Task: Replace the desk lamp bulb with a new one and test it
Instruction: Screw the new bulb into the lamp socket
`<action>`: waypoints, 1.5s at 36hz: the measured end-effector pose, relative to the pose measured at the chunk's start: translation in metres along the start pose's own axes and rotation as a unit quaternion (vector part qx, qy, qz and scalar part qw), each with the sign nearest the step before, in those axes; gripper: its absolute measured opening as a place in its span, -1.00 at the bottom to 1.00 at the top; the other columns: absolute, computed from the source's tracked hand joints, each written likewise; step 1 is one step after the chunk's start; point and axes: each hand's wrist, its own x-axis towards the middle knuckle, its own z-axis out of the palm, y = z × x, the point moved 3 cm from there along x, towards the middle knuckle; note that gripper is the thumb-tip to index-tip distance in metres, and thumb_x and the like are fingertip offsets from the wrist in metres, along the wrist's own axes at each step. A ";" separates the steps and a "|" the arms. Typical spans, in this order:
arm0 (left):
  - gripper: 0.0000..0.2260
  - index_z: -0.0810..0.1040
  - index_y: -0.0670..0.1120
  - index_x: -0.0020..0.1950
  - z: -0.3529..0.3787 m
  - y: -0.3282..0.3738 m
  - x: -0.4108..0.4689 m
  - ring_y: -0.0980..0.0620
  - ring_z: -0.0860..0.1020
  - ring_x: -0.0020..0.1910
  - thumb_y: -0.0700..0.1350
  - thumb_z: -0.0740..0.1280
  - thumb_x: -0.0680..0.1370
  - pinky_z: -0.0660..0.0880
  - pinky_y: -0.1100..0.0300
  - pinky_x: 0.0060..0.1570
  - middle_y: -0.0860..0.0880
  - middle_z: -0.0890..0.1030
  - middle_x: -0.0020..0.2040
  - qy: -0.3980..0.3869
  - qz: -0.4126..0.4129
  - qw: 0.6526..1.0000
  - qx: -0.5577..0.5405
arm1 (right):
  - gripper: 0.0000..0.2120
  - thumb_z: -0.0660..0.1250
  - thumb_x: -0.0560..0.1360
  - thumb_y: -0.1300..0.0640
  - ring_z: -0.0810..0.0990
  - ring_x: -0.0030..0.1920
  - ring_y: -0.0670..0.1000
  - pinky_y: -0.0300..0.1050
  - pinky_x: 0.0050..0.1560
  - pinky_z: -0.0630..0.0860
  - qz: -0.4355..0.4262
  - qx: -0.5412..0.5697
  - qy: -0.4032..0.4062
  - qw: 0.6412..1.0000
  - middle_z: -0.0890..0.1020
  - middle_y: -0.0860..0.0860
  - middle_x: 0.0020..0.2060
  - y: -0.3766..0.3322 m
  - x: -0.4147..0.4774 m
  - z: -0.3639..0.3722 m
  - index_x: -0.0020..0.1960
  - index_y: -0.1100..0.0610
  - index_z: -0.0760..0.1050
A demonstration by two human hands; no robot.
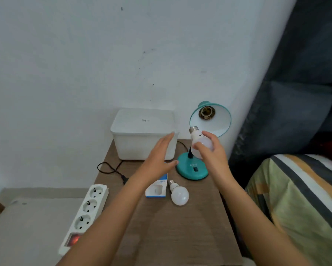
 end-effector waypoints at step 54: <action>-0.11 0.01 0.18 0.49 0.019 0.047 0.101 0.15 0.31 0.33 -0.29 0.46 0.38 0.37 0.17 0.32 -0.02 0.27 0.41 -0.038 0.173 0.984 -0.016 | -0.38 0.33 0.41 -0.16 0.62 -0.01 0.10 -0.14 -0.16 0.54 0.048 -0.030 0.080 0.995 0.53 0.10 0.13 -0.006 0.066 -0.016 0.29 0.20 0.28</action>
